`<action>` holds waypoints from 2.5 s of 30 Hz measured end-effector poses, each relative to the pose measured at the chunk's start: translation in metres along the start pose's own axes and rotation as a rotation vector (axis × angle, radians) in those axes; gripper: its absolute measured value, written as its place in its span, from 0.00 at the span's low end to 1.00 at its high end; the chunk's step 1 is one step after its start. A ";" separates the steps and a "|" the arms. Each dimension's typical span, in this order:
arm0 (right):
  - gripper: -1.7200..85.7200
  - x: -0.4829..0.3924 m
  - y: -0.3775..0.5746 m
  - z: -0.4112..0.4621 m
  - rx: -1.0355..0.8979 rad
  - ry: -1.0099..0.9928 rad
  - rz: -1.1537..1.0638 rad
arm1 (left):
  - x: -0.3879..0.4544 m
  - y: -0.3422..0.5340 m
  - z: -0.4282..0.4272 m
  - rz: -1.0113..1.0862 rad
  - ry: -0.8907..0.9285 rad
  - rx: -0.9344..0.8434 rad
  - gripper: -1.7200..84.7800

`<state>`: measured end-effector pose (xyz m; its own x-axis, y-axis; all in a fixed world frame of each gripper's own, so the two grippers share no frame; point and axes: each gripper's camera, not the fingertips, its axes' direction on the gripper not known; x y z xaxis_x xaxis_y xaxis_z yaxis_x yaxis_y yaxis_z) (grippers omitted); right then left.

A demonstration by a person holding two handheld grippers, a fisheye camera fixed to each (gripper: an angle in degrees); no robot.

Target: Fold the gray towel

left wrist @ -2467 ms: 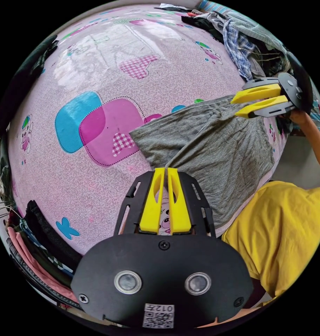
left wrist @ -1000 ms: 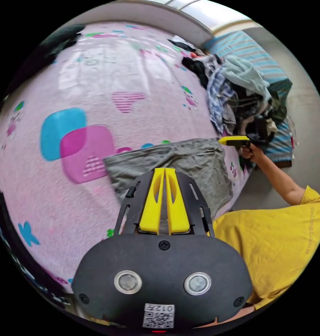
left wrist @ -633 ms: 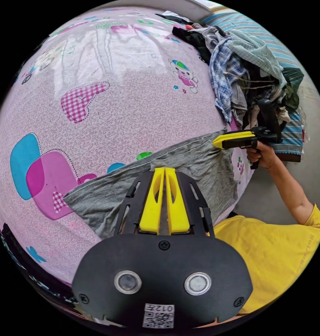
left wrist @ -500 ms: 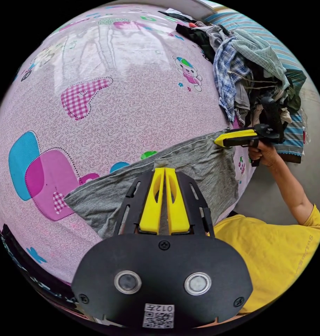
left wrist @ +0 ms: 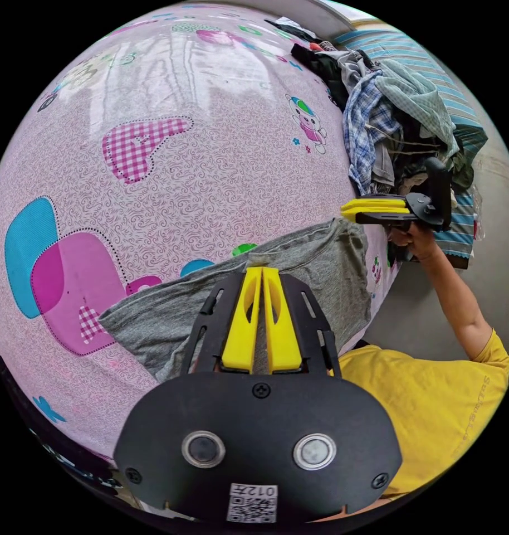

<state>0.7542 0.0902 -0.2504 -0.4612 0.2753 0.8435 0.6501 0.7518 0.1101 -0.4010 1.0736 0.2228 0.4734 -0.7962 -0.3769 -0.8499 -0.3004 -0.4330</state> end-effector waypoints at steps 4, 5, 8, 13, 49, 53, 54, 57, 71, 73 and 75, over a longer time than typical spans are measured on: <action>0.04 0.019 0.040 -0.038 0.134 -0.087 0.105 | 0.002 0.008 -0.002 -0.011 -0.001 0.011 0.02; 0.04 0.021 0.054 -0.040 0.113 -0.065 0.109 | 0.006 0.012 -0.007 -0.014 -0.016 0.030 0.03; 0.04 0.025 0.093 -0.036 0.060 0.008 0.135 | 0.024 0.027 -0.026 0.000 -0.053 0.122 0.03; 0.04 0.034 0.135 -0.027 0.071 0.004 0.198 | 0.085 0.029 -0.040 0.092 -0.086 0.235 0.02; 0.02 0.027 0.257 0.085 -0.001 0.030 0.255 | 0.208 0.194 -0.065 -0.157 -0.057 0.048 0.02; 0.02 0.041 0.256 0.098 0.001 0.041 0.277 | 0.208 0.220 -0.064 -0.267 -0.111 0.037 0.02; 0.02 0.042 0.256 0.099 0.000 0.050 0.277 | 0.213 0.223 -0.068 -0.277 -0.119 0.040 0.02; 0.02 0.037 0.257 0.099 0.027 0.103 0.259 | 0.237 0.234 -0.090 -0.289 -0.115 0.094 0.02; 0.02 0.037 0.280 0.204 -0.143 0.061 0.129 | 0.367 0.292 -0.095 -0.190 -0.125 -0.049 0.02; 0.02 0.046 0.277 0.211 -0.144 0.057 0.131 | 0.372 0.295 -0.106 -0.206 -0.116 -0.045 0.02; 0.02 0.052 0.273 0.219 -0.154 0.062 0.126 | 0.384 0.297 -0.121 -0.202 -0.129 -0.055 0.02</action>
<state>0.7756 0.4413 -0.2918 -0.3358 0.3200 0.8859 0.7868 0.6124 0.0770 -0.4994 0.6151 0.0482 0.6578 -0.6441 -0.3904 -0.7446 -0.4777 -0.4663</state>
